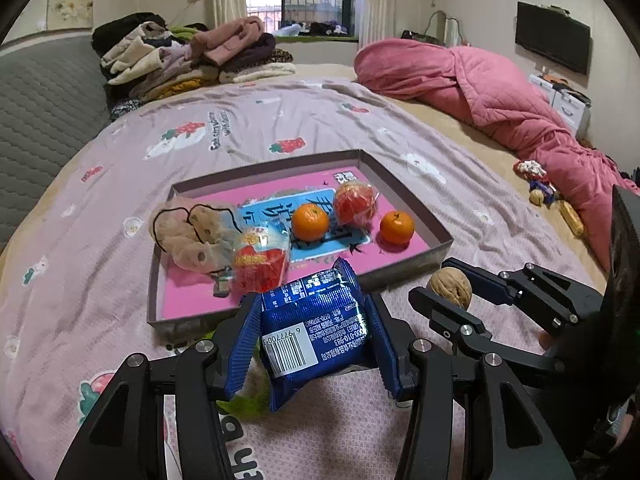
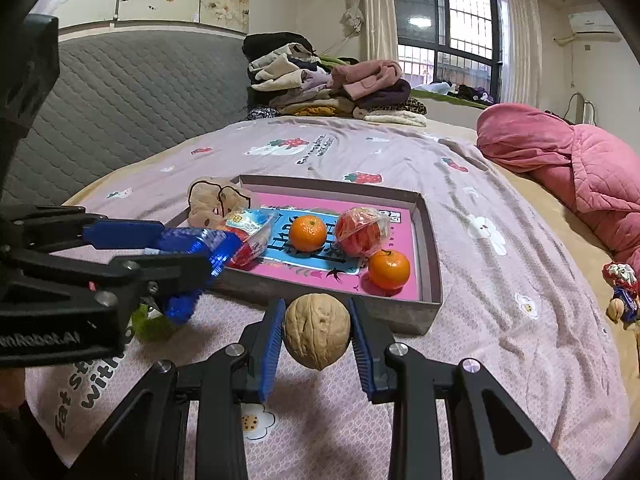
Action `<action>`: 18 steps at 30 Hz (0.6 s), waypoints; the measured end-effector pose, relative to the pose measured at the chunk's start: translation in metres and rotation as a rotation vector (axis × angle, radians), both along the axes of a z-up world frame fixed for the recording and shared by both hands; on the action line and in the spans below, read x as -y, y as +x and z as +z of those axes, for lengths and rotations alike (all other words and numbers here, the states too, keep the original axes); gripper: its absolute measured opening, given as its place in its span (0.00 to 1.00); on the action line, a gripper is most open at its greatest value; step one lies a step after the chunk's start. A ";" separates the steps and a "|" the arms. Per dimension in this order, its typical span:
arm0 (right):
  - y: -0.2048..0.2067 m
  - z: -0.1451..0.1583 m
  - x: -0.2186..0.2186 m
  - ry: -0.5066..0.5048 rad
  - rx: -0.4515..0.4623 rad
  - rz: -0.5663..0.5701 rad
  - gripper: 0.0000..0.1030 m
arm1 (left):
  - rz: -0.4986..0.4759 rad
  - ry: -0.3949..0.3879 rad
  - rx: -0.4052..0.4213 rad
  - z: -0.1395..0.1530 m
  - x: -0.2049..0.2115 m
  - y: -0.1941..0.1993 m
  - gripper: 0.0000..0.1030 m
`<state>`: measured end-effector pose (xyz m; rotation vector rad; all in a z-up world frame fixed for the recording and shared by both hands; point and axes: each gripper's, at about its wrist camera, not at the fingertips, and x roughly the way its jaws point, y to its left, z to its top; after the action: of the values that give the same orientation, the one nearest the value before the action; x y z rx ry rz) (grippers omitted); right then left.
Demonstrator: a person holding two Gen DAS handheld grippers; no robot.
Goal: Organize objects
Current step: 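Lift the walnut with the right tool while the left tool lifts the snack packet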
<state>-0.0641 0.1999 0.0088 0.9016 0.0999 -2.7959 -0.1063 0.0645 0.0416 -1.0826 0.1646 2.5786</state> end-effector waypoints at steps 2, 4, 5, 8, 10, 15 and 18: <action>0.000 0.002 0.000 0.001 -0.006 -0.002 0.32 | 0.003 0.004 -0.003 0.002 0.002 0.000 0.52; 0.000 0.003 0.001 -0.003 -0.011 -0.004 0.32 | 0.006 0.008 -0.007 0.004 0.004 0.001 0.52; 0.000 0.004 0.001 -0.005 -0.014 -0.005 0.32 | 0.007 0.007 -0.010 0.004 0.004 0.001 0.52; 0.000 0.007 0.001 -0.002 -0.029 -0.006 0.32 | 0.014 0.015 -0.018 0.007 0.008 0.001 0.52; 0.000 0.009 0.000 -0.006 -0.039 -0.007 0.32 | 0.019 0.021 -0.025 0.009 0.011 0.001 0.52; -0.001 0.014 -0.002 -0.009 -0.060 -0.010 0.32 | 0.037 0.035 -0.037 0.012 0.019 -0.001 0.52; -0.001 0.017 -0.003 -0.004 -0.074 -0.015 0.32 | 0.046 0.045 -0.043 0.014 0.023 -0.001 0.52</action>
<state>-0.0653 0.2029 0.0259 0.8010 0.0990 -2.8426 -0.1077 0.0417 0.0559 -1.0274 0.0922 2.6341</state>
